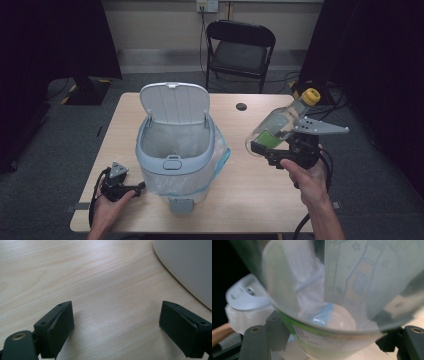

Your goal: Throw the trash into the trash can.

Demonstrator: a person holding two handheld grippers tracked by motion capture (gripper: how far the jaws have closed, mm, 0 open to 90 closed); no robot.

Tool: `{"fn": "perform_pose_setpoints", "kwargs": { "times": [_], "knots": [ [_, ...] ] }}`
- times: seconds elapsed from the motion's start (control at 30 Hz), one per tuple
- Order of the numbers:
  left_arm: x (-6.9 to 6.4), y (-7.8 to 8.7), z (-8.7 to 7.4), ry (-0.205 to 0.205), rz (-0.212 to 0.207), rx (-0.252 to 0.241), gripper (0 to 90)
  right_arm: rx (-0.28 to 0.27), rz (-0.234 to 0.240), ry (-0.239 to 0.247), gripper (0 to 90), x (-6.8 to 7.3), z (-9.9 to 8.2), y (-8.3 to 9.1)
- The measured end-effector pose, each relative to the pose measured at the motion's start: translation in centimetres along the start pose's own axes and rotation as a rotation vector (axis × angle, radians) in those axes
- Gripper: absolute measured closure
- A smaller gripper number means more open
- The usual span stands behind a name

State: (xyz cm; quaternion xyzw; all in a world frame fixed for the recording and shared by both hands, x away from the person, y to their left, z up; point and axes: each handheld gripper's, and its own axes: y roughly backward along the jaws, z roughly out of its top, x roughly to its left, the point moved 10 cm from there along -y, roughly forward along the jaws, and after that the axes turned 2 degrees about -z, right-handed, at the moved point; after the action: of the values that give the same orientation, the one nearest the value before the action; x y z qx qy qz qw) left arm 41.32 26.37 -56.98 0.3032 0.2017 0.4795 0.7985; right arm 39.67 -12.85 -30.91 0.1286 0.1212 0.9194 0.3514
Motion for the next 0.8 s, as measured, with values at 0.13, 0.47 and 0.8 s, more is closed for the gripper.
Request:
{"fn": "perform_pose_setpoints", "kwargs": {
  "times": [0.13,0.47,0.8],
  "knots": [
    [0.0,0.0,0.0,0.000,-0.001,0.000,11.9,-0.016,0.023,0.030,27.8,1.1,1.5,-0.3],
    [0.0,0.0,0.0,-0.001,-0.001,0.000,11.9,-0.036,0.089,0.056,27.7,3.3,3.8,-1.7],
    [0.0,0.0,0.0,-0.001,0.000,0.000,11.9,-0.054,0.135,0.072,27.7,4.8,5.8,-2.8]
  ]
}}
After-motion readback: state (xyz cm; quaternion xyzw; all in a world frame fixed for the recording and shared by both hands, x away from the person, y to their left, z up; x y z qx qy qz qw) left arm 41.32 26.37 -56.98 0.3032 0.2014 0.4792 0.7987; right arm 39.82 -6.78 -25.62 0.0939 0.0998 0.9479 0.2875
